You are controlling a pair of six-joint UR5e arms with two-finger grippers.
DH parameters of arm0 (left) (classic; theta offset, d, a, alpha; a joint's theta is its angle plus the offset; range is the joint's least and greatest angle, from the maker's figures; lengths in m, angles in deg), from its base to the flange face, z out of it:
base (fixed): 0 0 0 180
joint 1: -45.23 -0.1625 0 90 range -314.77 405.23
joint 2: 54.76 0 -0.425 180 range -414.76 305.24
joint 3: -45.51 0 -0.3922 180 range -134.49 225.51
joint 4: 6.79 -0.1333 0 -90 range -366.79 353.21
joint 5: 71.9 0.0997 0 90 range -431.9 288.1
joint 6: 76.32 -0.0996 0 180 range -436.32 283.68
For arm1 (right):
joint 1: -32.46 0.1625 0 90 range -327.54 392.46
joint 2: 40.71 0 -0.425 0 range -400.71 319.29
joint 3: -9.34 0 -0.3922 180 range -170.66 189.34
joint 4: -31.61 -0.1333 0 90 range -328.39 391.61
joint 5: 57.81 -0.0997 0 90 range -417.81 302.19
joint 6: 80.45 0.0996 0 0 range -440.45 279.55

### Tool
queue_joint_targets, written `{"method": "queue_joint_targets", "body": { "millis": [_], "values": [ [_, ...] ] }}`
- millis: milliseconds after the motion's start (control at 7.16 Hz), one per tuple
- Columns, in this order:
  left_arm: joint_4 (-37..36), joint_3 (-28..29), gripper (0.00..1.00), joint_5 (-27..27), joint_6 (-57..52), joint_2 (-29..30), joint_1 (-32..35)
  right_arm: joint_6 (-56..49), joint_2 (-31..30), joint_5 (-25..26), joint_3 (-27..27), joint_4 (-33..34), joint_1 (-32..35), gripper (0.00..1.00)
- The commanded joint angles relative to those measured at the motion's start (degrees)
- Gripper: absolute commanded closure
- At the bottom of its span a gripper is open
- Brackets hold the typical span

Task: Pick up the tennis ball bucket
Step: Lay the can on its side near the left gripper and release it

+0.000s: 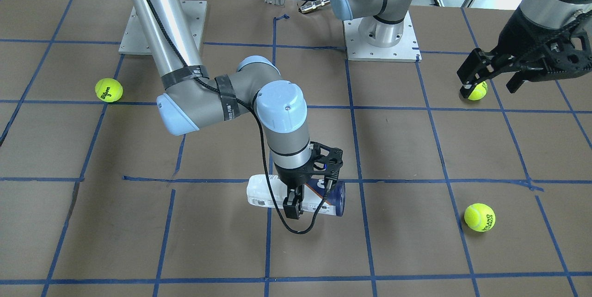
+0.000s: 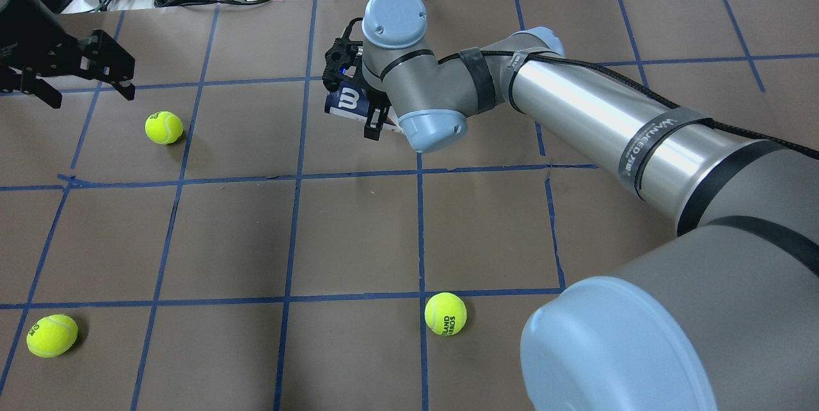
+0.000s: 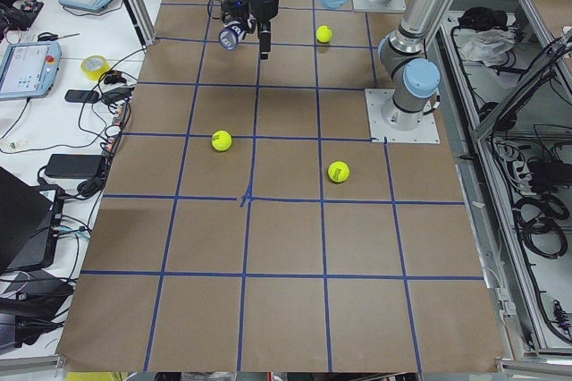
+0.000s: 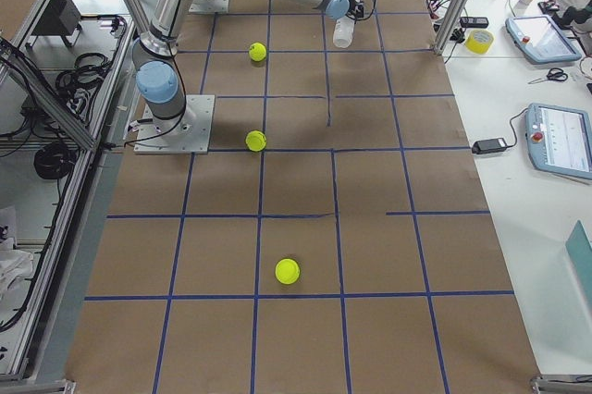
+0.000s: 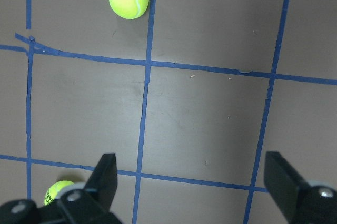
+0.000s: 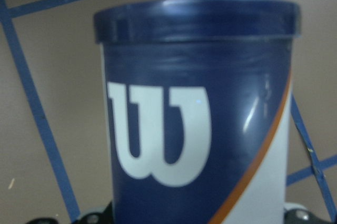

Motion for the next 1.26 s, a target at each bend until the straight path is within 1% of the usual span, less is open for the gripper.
{"method": "queue_joint_targets", "body": {
  "millis": [0,559,1118],
  "values": [
    [0.0,-0.1,0.00,0.0,0.0,-0.1,0.0,-1.1,0.8,1.1,0.0,0.2,6.2,0.24],
    [0.0,-0.1,0.00,0.1,0.0,-0.1,0.0,-6.2,2.3,1.5,0.1,1.8,7.0,0.23],
    [0.0,-0.2,0.00,0.1,0.0,0.0,0.0,-5.7,3.7,1.7,-0.1,1.9,6.9,0.21]
  ]
}}
